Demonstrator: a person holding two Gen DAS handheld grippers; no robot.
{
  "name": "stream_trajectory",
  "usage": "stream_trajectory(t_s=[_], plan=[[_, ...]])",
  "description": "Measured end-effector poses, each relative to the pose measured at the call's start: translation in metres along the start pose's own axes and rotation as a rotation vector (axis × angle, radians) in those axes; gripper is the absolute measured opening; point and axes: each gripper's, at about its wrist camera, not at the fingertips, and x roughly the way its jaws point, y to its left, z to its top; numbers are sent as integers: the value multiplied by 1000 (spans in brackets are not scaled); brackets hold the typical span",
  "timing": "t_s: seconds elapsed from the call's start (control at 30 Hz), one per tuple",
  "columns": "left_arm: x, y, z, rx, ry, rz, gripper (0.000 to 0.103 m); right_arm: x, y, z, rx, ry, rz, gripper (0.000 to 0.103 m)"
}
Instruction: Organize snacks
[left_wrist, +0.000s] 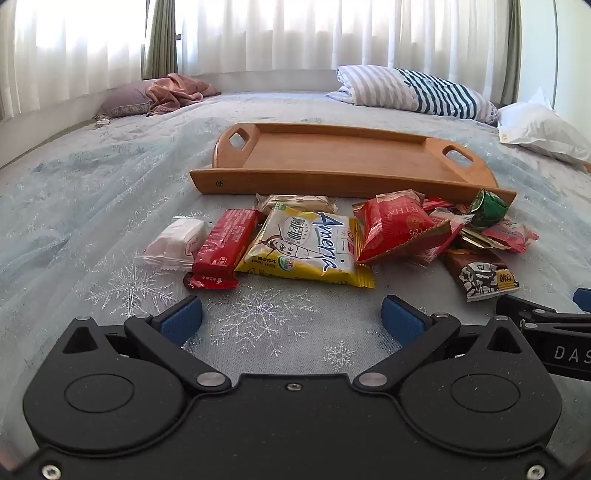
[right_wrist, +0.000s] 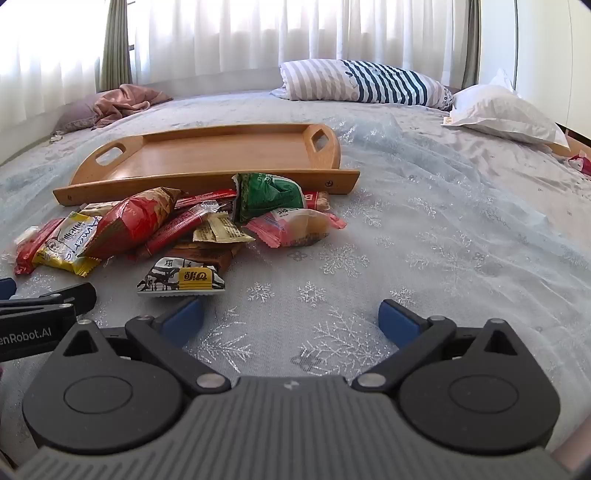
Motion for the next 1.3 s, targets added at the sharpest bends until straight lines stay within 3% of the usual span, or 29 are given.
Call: stream_trajectory(t_s=[1.3], plan=[[-1,1,-1,-7,0,-4,103,1,1,-1,-15,-6,-5,103]])
